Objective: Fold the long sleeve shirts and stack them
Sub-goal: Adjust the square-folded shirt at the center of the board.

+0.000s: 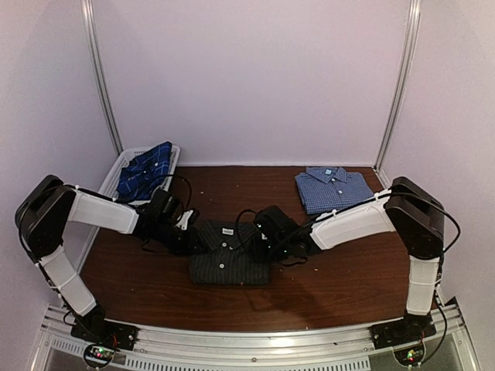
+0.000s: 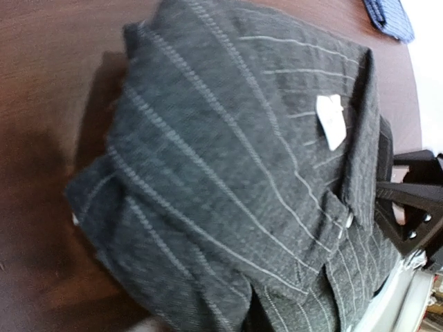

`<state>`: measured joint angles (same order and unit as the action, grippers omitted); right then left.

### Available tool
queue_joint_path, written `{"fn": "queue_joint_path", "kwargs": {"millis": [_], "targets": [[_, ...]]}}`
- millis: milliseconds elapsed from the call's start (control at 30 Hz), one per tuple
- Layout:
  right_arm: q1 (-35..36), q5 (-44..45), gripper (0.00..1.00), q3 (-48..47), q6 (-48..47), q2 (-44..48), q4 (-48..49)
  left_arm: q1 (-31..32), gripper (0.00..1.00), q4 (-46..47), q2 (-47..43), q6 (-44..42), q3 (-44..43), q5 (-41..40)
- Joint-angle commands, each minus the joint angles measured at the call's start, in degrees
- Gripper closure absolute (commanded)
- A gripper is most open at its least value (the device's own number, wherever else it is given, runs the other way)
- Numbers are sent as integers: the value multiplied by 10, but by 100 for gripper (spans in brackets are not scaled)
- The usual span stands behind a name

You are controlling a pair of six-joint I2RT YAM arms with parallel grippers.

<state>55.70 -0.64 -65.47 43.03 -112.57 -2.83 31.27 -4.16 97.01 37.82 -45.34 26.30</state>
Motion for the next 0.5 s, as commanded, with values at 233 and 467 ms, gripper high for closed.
{"fn": "queue_joint_path", "kwargs": {"millis": [233, 467], "targets": [[26, -8, 100, -63, -18, 40, -86, 6, 100, -176, -127, -45, -52, -36], [10, 0, 100, -7, -24, 67, -89, 6, 47, -208, -110, -66, -46, -76]]}}
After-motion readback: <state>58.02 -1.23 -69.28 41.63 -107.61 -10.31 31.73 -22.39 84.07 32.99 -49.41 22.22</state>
